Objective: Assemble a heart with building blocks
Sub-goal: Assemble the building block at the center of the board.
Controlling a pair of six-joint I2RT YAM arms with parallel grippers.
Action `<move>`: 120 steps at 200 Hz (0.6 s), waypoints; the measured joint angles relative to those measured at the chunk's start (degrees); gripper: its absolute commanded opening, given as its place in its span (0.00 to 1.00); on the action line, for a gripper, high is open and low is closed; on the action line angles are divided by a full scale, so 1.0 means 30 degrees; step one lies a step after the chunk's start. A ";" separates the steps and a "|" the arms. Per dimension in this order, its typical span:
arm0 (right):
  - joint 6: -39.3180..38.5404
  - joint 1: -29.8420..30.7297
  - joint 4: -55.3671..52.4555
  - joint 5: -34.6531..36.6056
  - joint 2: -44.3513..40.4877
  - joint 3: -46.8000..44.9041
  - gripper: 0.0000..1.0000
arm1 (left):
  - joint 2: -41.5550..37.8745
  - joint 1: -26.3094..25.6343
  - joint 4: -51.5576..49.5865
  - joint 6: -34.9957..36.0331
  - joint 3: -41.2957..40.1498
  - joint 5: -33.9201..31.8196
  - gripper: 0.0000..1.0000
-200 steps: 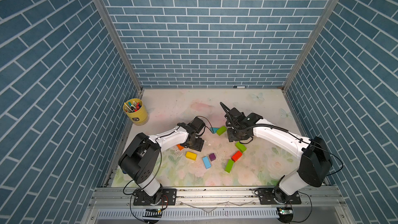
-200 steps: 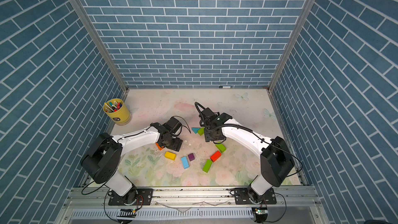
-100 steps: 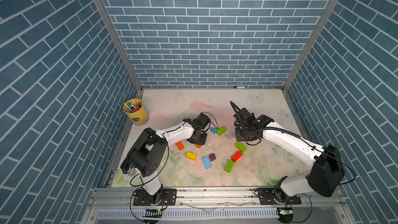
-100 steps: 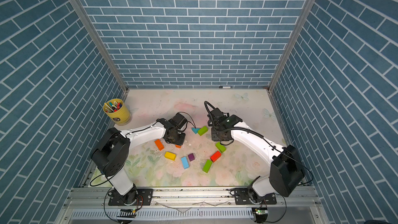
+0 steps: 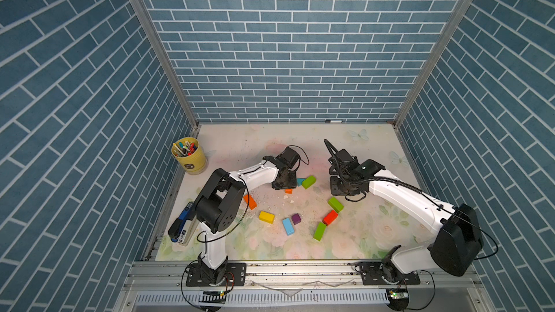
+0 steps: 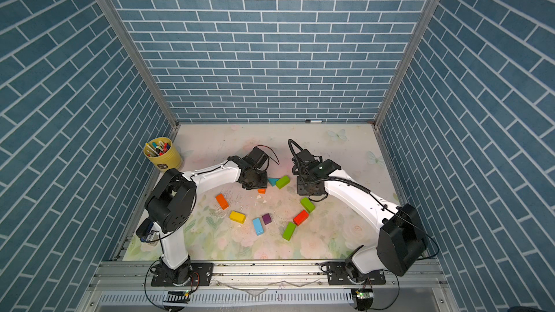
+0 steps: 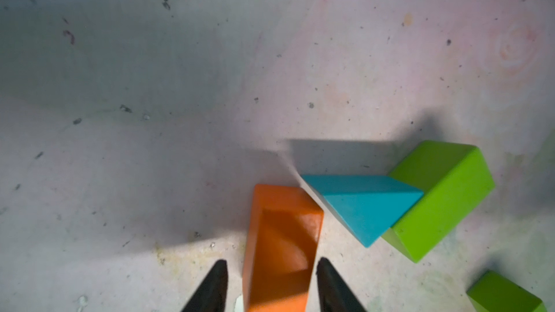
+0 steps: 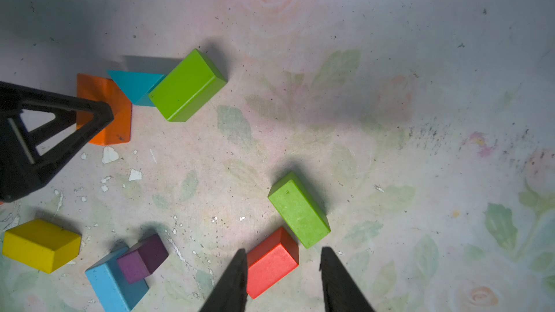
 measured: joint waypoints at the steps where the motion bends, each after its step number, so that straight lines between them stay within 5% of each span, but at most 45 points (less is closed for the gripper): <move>1: 0.0007 0.0000 -0.0007 -0.0007 -0.0036 -0.0015 0.44 | -0.0015 0.0007 0.0007 0.0029 -0.0022 0.0015 0.58; 69: 0.0000 0.0000 0.0022 -0.0073 -0.0991 -0.0750 0.45 | -0.4080 0.0044 -0.0226 0.1268 -0.2805 0.0022 0.55; 120: -0.0007 0.0000 0.0029 -0.0109 -0.0991 -0.0845 0.45 | -0.3643 0.0124 -0.0823 0.4182 -0.3096 0.0175 0.52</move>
